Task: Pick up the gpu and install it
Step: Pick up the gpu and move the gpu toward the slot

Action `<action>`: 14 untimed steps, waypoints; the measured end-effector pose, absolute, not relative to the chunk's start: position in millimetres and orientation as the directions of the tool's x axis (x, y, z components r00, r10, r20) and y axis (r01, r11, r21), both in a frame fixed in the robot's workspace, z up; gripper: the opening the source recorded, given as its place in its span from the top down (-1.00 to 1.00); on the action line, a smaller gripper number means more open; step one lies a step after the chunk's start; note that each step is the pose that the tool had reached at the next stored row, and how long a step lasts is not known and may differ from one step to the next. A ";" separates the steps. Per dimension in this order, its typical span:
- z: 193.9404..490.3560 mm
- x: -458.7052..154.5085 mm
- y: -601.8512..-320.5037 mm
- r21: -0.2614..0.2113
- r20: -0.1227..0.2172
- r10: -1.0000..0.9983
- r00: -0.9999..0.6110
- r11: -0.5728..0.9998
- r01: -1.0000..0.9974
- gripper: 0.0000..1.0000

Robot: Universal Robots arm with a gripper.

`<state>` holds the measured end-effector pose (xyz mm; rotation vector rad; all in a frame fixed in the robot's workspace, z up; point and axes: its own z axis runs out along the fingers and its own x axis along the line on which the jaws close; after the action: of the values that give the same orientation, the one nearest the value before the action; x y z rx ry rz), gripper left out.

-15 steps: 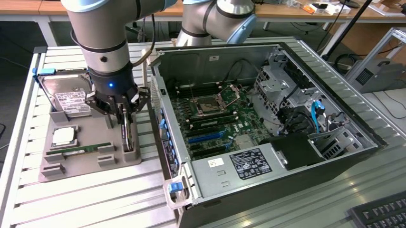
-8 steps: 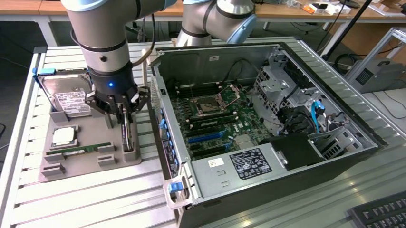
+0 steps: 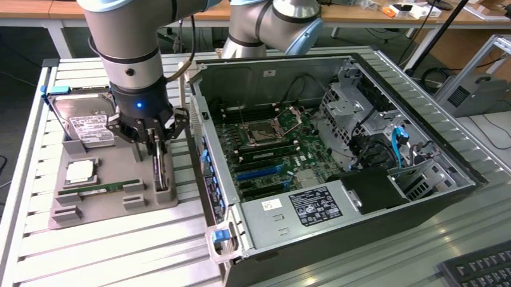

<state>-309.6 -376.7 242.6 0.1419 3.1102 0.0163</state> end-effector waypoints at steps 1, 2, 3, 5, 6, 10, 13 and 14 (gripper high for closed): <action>242.9 -309.6 -376.7 0.012 -0.028 0.091 -0.995 0.996 0.091 0.40; 243.1 -309.6 -376.7 0.012 -0.028 0.091 -0.995 0.996 0.091 0.40; 243.2 -309.6 -376.7 0.012 -0.028 0.091 -0.995 0.996 0.091 0.40; 243.6 -309.6 -376.7 0.012 -0.028 0.091 -0.995 0.996 0.091 0.40; 243.6 -309.6 -376.7 0.012 -0.028 0.091 -0.995 0.996 0.091 0.40; 244.2 -309.6 -376.7 0.012 -0.027 0.091 -0.995 0.996 0.091 0.40; 245.5 -309.6 -376.7 0.012 -0.027 0.091 -0.995 0.996 0.091 0.40; 245.8 -309.6 -376.7 0.012 -0.027 0.091 -0.995 0.996 0.091 0.40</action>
<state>-309.6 -376.7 245.8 0.1420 3.1103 0.0164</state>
